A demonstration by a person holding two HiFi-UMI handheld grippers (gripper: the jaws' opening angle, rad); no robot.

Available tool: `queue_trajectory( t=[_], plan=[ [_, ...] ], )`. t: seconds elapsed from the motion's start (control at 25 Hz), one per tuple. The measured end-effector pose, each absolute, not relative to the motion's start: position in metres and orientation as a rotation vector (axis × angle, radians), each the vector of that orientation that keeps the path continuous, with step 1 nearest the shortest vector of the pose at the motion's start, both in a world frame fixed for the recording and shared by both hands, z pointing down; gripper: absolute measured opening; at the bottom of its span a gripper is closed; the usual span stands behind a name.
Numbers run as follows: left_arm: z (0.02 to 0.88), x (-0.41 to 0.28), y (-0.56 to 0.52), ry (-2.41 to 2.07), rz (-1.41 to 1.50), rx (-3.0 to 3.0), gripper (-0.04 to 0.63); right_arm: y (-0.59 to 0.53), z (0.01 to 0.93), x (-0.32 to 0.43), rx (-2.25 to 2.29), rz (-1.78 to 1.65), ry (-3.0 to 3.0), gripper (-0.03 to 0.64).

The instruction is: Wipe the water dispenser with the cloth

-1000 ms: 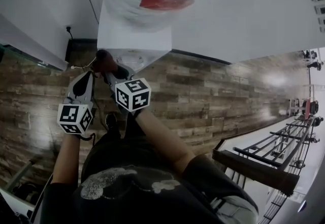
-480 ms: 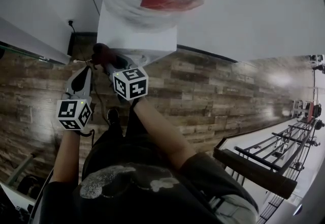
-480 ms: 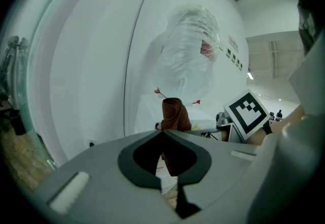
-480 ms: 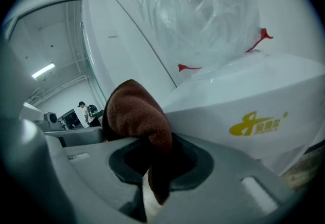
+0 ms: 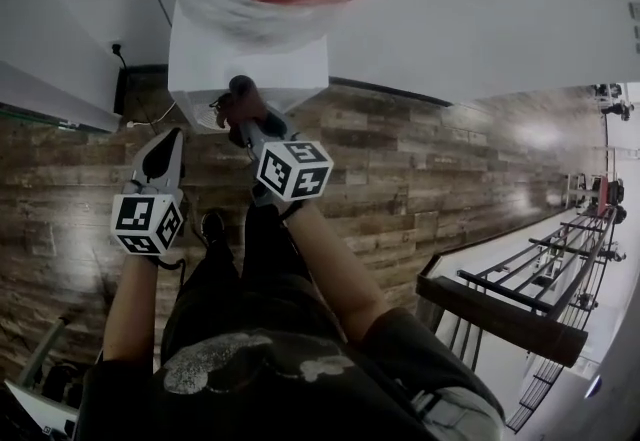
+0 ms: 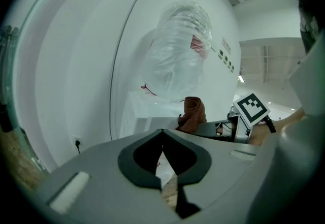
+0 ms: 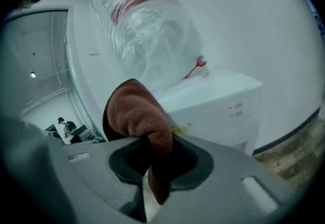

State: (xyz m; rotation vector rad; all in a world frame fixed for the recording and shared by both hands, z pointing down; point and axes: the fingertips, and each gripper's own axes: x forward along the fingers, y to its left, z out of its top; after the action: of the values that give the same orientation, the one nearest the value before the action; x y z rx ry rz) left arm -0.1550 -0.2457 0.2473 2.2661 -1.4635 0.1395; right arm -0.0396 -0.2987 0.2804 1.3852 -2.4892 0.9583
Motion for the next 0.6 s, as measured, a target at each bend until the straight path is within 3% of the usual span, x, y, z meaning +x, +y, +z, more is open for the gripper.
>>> queue_trajectory(
  t=[0.6],
  plan=[
    [0.252, -0.08, -0.243, -1.478, 0.153, 2.308, 0.02, -0.317, 0.289, 0.123, 1.635, 0.955, -2.393, 0.063]
  ],
)
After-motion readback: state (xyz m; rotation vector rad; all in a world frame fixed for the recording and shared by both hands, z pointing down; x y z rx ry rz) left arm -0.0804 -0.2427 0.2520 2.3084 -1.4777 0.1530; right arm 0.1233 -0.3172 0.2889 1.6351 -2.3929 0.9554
